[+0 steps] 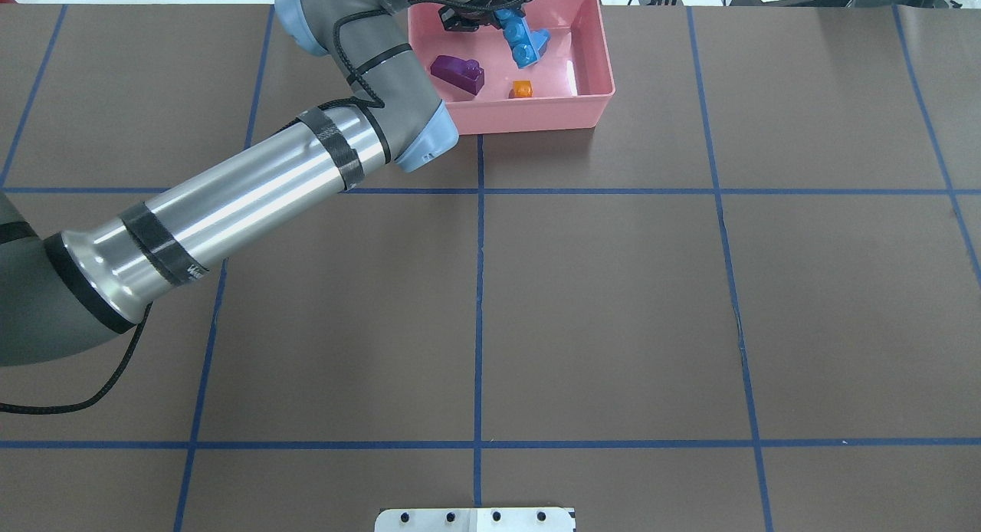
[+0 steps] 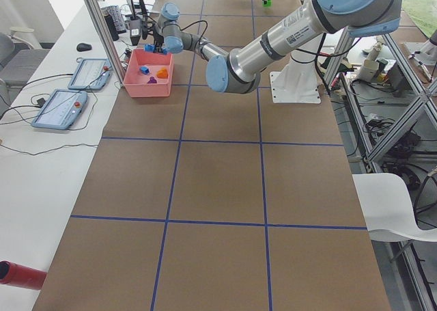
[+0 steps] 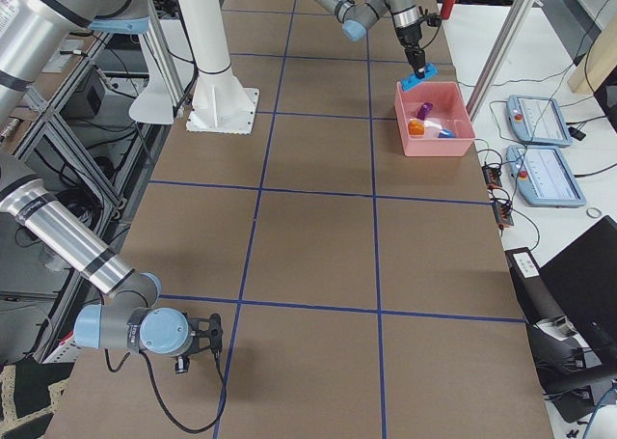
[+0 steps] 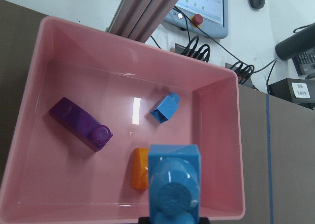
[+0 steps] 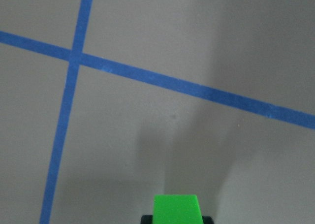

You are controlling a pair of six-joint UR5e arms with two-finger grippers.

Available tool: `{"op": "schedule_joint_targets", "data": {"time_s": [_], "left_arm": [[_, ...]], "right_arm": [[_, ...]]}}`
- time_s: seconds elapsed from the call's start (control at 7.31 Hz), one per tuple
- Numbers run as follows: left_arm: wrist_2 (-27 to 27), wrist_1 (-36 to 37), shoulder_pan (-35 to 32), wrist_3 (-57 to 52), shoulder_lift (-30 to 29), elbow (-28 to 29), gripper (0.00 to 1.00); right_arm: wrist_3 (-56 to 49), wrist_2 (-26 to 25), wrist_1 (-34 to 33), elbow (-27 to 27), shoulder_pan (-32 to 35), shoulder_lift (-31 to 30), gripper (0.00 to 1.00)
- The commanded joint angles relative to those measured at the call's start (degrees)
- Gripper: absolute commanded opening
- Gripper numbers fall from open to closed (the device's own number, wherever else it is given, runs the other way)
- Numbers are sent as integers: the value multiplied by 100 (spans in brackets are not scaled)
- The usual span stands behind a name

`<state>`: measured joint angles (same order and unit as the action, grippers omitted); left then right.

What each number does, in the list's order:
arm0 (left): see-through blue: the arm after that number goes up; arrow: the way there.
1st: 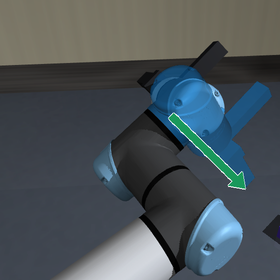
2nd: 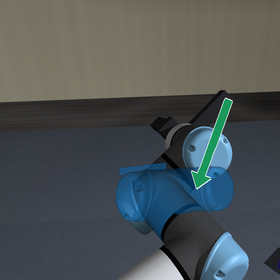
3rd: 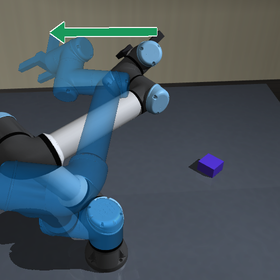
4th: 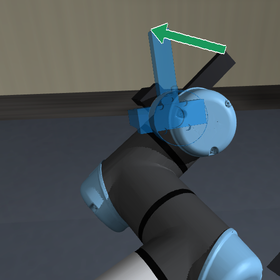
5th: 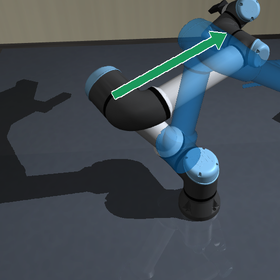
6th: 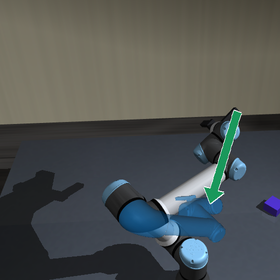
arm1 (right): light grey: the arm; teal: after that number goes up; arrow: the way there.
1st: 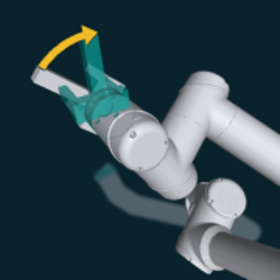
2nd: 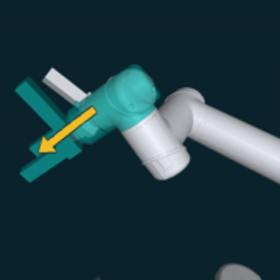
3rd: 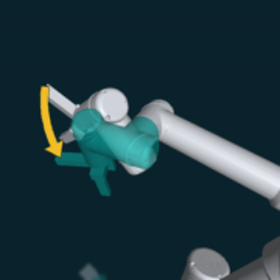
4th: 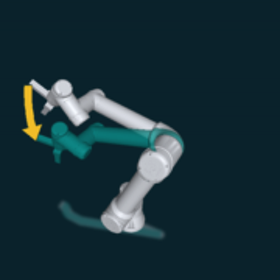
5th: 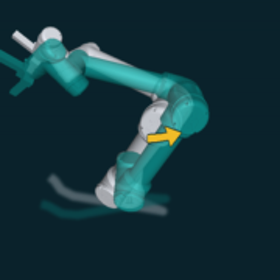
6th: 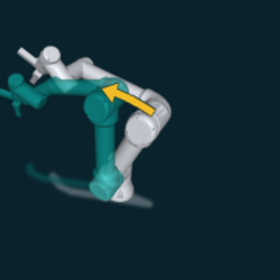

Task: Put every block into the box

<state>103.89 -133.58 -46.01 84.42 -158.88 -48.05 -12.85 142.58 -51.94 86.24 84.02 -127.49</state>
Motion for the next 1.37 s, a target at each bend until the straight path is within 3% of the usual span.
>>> {"op": "schedule_joint_targets", "data": {"time_s": [0.0,0.27,0.41,0.55,0.82,0.96,1.23], "left_arm": [[-246,-80,48,40,-47,208,99],[-247,-89,83,48,-38,130,100],[-212,-54,75,22,-20,51,100],[-116,-2,75,5,162,-255,100],[761,785,-170,-135,723,-1210,100],[851,1103,-250,-458,1179,-1833,100],[1281,2495,-714,-1379,2068,-3204,100]], "right_arm": [[1,77,-733,757,115,49,0],[1,68,-2959,2180,360,669,0],[1,59,-3867,2447,492,1273,0],[1,-10,-4642,2424,615,2228,0],[228,-133,-6155,2170,590,4258,0],[1030,-143,-6187,1951,294,5077,0],[3007,-221,-6109,1259,-575,6738,0]]}}
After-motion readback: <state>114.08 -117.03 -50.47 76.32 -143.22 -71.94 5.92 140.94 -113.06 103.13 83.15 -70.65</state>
